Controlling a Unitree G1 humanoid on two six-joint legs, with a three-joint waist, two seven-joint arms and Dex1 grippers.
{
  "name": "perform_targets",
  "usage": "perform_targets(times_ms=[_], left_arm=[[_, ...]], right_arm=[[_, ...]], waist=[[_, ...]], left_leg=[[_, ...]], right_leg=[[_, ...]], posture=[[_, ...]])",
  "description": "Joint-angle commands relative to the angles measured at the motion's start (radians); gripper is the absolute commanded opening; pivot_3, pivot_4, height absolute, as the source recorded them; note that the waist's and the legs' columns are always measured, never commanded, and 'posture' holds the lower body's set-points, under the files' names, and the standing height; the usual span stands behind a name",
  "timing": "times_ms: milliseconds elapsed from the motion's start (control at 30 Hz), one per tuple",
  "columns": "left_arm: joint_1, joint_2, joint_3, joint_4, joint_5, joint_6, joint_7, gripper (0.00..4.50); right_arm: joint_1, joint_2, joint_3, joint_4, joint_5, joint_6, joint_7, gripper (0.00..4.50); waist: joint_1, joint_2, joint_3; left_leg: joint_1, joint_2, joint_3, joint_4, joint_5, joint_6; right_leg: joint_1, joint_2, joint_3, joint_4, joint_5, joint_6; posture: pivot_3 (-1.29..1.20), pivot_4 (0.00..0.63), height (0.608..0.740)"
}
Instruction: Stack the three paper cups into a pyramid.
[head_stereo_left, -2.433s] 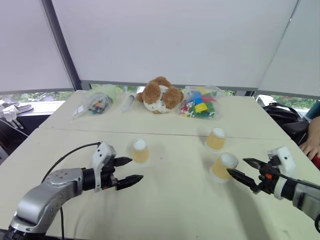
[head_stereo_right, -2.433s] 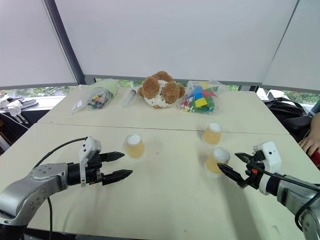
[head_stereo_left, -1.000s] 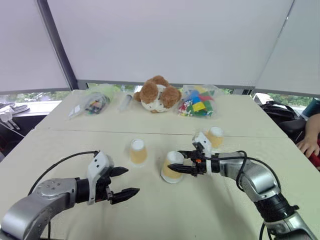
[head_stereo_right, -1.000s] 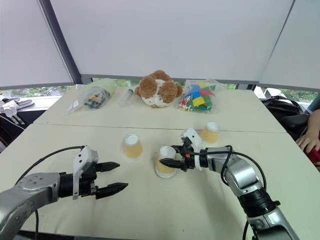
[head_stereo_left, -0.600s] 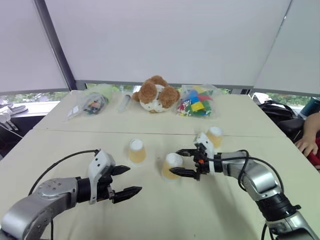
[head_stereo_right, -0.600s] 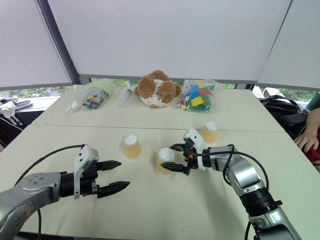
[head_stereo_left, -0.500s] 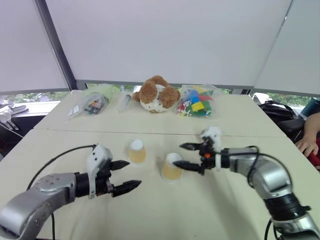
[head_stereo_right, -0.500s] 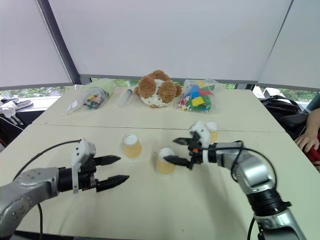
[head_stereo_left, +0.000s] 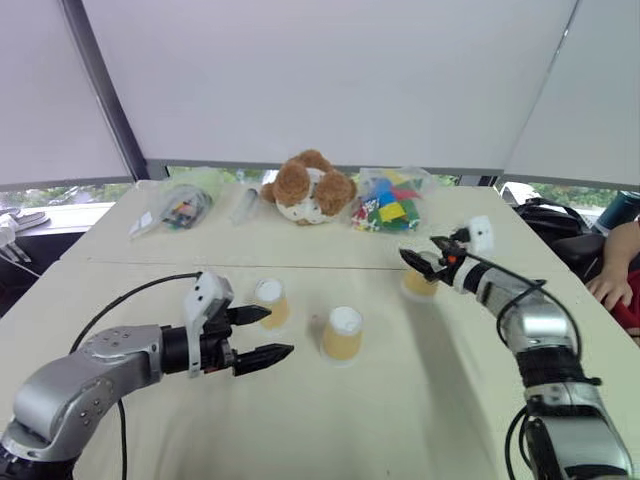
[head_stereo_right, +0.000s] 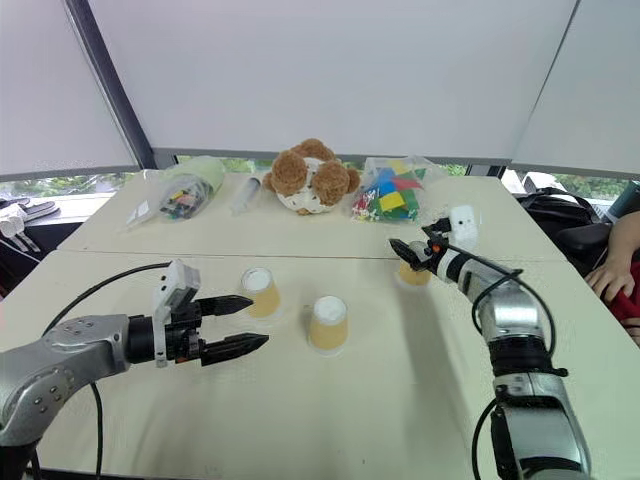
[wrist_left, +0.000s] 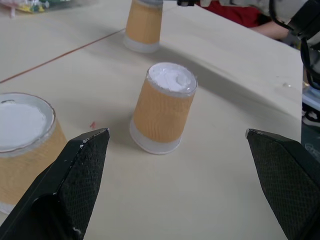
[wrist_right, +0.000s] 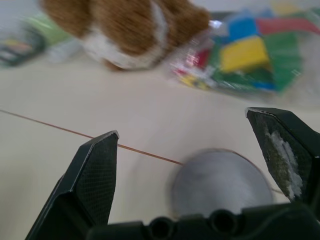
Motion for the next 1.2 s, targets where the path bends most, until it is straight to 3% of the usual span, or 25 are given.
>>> perform_targets(times_ms=[33, 500, 600, 700, 1000, 1100, 1200], left_arm=[[0.017, -0.002, 0.02, -0.023, 0.007, -0.025, 0.01, 4.5], [0.054, -0.005, 0.004, -0.025, 0.031, -0.053, 0.017, 4.5], [0.054, -0.002, 0.003, -0.022, 0.034, -0.055, 0.016, 4.5], [0.053, -0.003, 0.002, -0.021, 0.037, -0.057, 0.016, 4.5], [0.053, -0.008, -0.001, -0.017, 0.049, -0.061, 0.01, 4.5], [0.057, 0.006, 0.006, -0.01, 0.051, -0.066, -0.01, 4.5], [0.048, 0.018, 0.001, 0.005, 0.054, -0.068, -0.029, 4.5]], right_arm=[[-0.042, -0.002, -0.019, 0.057, -0.03, -0.089, -0.017, 4.42], [-0.028, 0.005, -0.041, 0.129, -0.02, -0.109, 0.015, 4.42], [-0.027, 0.008, -0.05, 0.138, -0.019, -0.109, 0.011, 3.57], [-0.024, 0.007, -0.054, 0.143, -0.023, -0.104, 0.011, 2.18], [-0.023, 0.007, -0.064, 0.14, -0.023, -0.09, 0.015, 2.11], [0.078, -0.085, 0.008, -0.253, 0.087, -0.033, 0.326, 2.11], [0.134, -0.149, 0.06, -0.412, 0.117, 0.013, 0.472, 2.11]], waist=[[0.0, 0.0, 0.0], [0.001, 0.0, 0.0], [0.001, 0.0, 0.0], [0.001, 0.0, 0.0], [0.001, 0.0, 0.0], [0.006, 0.002, 0.001], [0.002, 0.004, 0.002]], left_leg=[[0.0, 0.0, 0.0, -0.001, 0.001, -0.001], [0.001, 0.0, -0.001, -0.002, 0.003, -0.004], [0.001, 0.0, -0.001, -0.002, 0.003, -0.004], [0.001, 0.0, -0.001, -0.002, 0.003, -0.004], [0.001, 0.0, -0.001, -0.002, 0.003, -0.005], [0.001, 0.0, -0.002, -0.002, 0.003, -0.005], [0.0, 0.0, -0.004, -0.003, 0.003, -0.005]], right_leg=[[0.0, 0.0, 0.0, 0.0, 0.0, 0.0], [0.0, 0.001, 0.0, 0.001, 0.0, 0.0], [0.0, 0.001, 0.0, 0.001, 0.0, 0.0], [0.001, 0.001, 0.0, 0.001, 0.0, 0.0], [0.001, 0.001, 0.0, 0.001, 0.0, 0.0], [0.001, 0.001, -0.001, 0.001, 0.0, 0.0], [0.0, 0.001, -0.001, 0.001, 0.0, 0.0]], posture=[[0.0, 0.15, 0.74], [0.0, 0.15, 0.74], [0.0, 0.15, 0.74], [0.0, 0.15, 0.74], [0.0, 0.15, 0.74], [0.0, 0.15, 0.74], [0.0, 0.15, 0.74]])
